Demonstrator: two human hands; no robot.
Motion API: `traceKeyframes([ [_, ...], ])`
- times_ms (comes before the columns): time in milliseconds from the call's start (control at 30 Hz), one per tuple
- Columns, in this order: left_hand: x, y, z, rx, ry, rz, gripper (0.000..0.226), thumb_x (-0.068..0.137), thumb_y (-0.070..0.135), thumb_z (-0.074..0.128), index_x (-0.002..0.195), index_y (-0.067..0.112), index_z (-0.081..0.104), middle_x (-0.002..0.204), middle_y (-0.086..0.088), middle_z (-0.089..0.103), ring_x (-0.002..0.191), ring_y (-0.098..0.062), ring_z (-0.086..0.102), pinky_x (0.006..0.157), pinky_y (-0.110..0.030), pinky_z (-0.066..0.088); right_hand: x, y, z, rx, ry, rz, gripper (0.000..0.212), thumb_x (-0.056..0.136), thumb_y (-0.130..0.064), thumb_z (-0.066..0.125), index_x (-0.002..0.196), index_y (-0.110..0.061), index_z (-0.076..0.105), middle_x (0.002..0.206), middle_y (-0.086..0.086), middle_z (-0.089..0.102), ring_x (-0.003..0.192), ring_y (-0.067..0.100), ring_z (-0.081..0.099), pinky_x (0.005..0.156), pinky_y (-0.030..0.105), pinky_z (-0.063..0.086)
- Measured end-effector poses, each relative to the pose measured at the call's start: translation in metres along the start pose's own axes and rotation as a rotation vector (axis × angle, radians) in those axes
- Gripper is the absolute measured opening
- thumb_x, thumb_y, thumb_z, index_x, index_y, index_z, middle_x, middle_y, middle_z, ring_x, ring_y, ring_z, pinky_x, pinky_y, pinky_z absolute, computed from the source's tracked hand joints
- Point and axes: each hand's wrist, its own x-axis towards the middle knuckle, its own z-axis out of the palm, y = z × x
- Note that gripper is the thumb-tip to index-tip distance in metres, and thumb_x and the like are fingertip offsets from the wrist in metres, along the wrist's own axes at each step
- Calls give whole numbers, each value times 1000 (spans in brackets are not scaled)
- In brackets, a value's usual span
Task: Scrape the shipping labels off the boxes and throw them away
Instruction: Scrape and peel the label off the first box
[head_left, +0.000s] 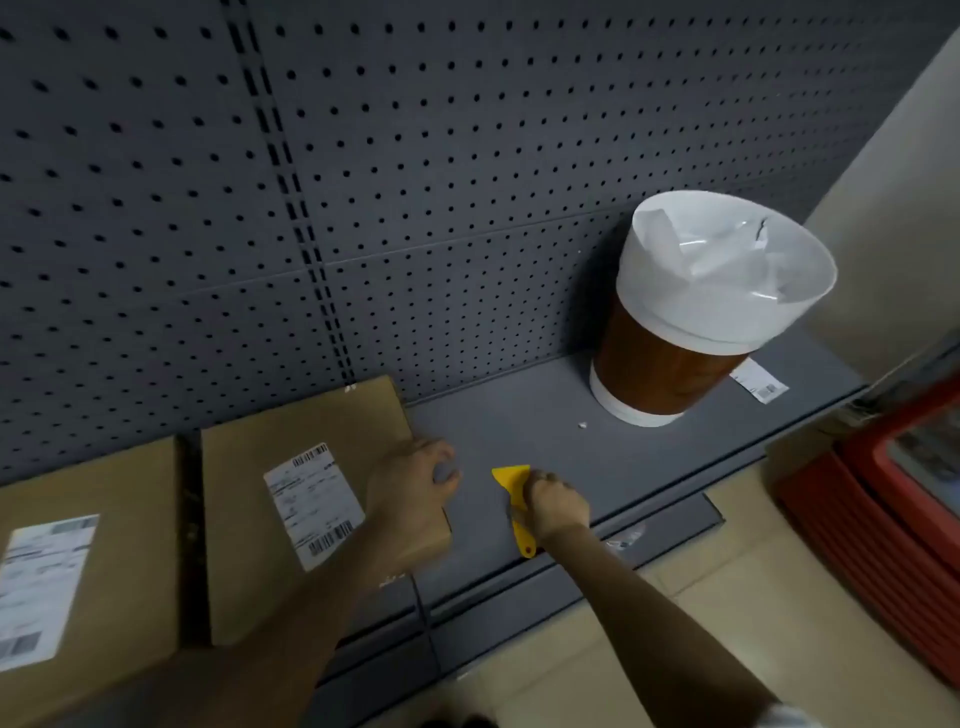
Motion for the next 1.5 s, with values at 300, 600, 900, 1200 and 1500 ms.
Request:
traceKeyframes([
  [300,-1,-10,-12,-111,93,-19,25,86,31,59,110,21,62,106,2,66,97,-19,61,79,-36,52,14,-6,-10,180,-141,10,42,88,-35,59,125,-15,55,129,13,60,118,33,55,94,38,46],
  [600,-17,-10,-63,72,161,22,25,90,24,48,111,18,60,109,-3,65,99,-21,57,87,-33,46,4,-26,-57,136,25,-102,31,94,-10,45,123,0,44,129,25,52,118,38,53,94,40,43],
  [900,-68,-30,-117,108,332,-72,25,92,31,48,113,23,58,118,4,63,104,-17,58,86,-31,46,-27,-86,-109,187,192,-372,18,94,-15,43,111,-6,46,104,16,56,83,29,50,67,35,38],
  [1200,-102,-68,-125,188,289,-164,28,90,30,52,118,25,55,123,4,59,111,-14,53,89,-28,43,-66,-134,-74,68,137,-525,26,93,-26,46,117,-14,45,115,13,61,105,33,59,80,38,48],
  [1500,-83,-104,-127,182,112,1,33,86,30,54,119,26,55,118,2,61,109,-18,53,91,-34,45,-80,-153,-61,57,122,-468,32,94,-37,48,120,-18,51,112,10,65,103,30,61,72,32,43],
])
